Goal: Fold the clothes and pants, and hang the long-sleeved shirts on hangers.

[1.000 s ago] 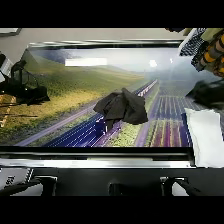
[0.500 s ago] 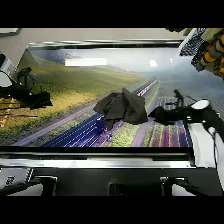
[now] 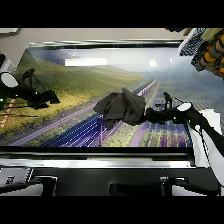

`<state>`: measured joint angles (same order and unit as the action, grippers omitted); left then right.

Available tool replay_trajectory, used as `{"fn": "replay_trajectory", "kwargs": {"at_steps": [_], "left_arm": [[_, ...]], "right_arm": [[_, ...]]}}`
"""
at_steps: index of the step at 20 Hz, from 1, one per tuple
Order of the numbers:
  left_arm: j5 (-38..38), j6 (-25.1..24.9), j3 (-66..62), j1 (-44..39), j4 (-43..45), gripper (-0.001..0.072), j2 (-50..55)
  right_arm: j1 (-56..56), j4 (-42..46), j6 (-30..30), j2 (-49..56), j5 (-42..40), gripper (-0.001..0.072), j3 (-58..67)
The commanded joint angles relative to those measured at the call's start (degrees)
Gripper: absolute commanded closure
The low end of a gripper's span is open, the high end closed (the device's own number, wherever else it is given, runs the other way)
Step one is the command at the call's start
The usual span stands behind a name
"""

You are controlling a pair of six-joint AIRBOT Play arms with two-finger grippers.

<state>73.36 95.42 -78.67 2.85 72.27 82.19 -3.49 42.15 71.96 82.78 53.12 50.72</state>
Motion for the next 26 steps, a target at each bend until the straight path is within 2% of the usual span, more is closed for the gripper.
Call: {"fn": "replay_trajectory", "kwargs": {"at_steps": [1,4,6,11,14,26], "left_arm": [[-7.13,-5.73,0.83,-0.15,-13.00,0.0055,3.72],[-8.96,-11.23,0.81,-2.14,-22.18,0.0055,9.16],[-9.11,-13.20,0.81,-4.39,-24.98,0.0056,12.68],[-13.62,-13.35,0.76,-9.70,-25.83,0.0056,16.63],[-15.43,-16.20,0.76,-10.78,-29.62,0.0056,17.53],[-17.75,-15.89,0.76,-13.44,-31.85,0.0056,21.84]], "right_arm": [[0.09,-0.66,-0.39,-0.13,-0.55,0.0681,-0.02],[0.09,-0.44,-0.13,-2.16,-0.04,0.0681,-0.02],[0.11,0.37,1.20,-3.76,0.52,0.0681,-0.02],[0.11,1.44,2.40,-6.32,3.54,0.0680,-0.02],[0.11,1.40,2.64,-6.67,5.07,0.0680,-0.02],[0.11,0.59,2.62,-7.80,5.27,0.0680,-0.02]]}}
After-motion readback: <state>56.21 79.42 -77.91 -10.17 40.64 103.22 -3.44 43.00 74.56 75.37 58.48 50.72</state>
